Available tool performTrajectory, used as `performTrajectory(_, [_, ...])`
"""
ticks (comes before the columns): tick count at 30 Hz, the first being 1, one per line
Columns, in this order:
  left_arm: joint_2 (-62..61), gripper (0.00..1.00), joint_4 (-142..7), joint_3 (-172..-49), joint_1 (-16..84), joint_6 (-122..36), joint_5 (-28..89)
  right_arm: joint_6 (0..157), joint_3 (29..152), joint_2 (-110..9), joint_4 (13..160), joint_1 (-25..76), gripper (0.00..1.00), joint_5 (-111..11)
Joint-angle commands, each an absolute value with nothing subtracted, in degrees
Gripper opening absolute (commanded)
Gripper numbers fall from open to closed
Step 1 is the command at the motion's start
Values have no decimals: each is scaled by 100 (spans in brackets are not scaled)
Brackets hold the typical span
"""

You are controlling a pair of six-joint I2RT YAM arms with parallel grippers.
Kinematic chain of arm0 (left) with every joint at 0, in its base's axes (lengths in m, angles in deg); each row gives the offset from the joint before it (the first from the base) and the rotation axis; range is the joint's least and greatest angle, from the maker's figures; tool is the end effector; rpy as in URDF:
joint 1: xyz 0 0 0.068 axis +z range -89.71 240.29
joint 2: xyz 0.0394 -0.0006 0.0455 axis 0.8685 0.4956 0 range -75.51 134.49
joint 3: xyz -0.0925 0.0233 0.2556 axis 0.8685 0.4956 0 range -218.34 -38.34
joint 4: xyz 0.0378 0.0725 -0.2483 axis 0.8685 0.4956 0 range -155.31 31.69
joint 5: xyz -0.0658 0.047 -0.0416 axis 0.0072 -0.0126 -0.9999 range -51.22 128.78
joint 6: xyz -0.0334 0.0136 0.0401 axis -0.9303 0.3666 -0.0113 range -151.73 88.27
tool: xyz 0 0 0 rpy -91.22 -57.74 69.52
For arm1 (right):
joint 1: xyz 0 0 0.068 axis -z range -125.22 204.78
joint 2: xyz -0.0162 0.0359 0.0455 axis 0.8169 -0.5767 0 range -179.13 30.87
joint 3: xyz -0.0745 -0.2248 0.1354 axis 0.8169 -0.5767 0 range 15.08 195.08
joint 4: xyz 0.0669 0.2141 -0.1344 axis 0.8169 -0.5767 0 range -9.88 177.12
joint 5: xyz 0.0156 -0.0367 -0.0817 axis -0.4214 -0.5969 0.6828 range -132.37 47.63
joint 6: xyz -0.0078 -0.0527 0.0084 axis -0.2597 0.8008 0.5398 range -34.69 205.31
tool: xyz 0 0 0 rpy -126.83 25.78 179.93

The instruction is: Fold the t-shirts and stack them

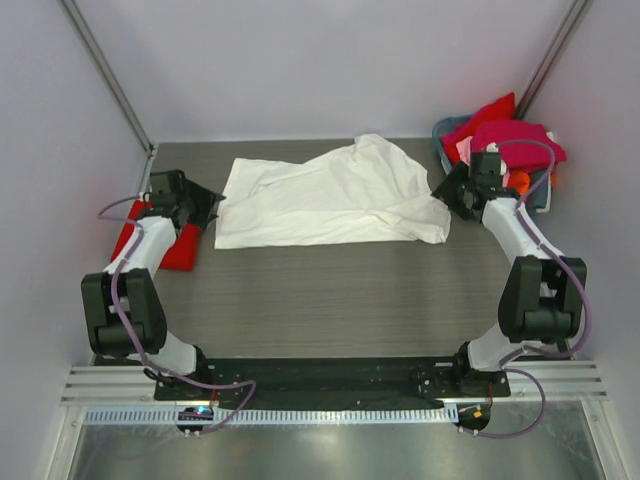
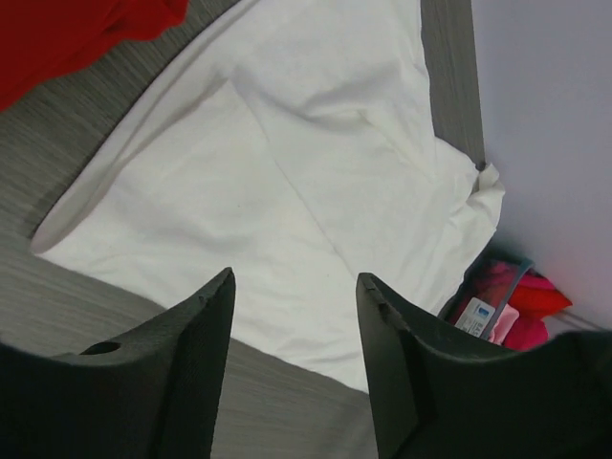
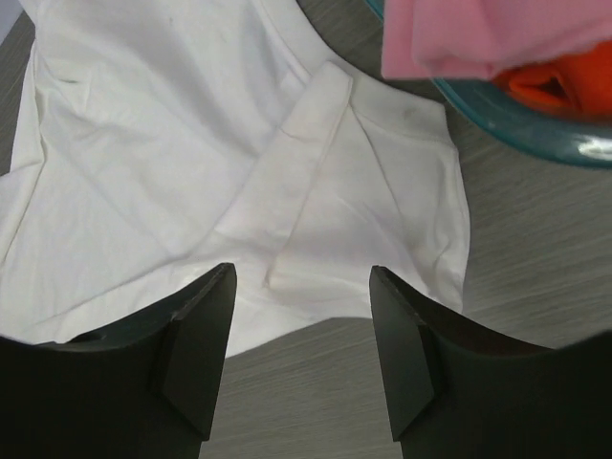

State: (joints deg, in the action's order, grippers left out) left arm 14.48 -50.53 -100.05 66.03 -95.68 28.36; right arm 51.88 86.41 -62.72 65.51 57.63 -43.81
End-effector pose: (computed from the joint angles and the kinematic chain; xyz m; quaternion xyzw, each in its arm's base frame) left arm 0.3427 0.0281 0.2398 -0.4923 0.7704 -0.2656 0.3060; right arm 0.3646 -0.0172 0.2637 0.2817 0.8758 0.1144 0.3749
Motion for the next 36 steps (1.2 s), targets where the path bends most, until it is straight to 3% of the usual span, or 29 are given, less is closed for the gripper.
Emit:
performTrajectory(1, [730,57,-4958,-9409,6556,-9308,2858,4919,7768,-5344,7383,5785,63,-4536])
performTrajectory(3, [483,62,-5063,-9109,6512,-9326,2815,4665,6934,-5063,7945,5777,62,-4615])
performTrajectory(8, [-150,62,-5625,-8047,6354,-9553,2814,4119,5405,-4455,9219,5777,59,-4616])
performTrajectory(16, [-572,57,-6670,-6920,6301,-9800,3262,3741,4498,-4516,10247,5777,52,-4081])
performTrajectory(25, [-100,54,-8130,-6199,6292,-10107,3649,3460,4496,-5631,11232,5777,49,-3710])
performTrajectory(36, [534,47,-8834,-6172,6292,-10214,3834,3881,4953,-5957,10769,5829,25,-2779])
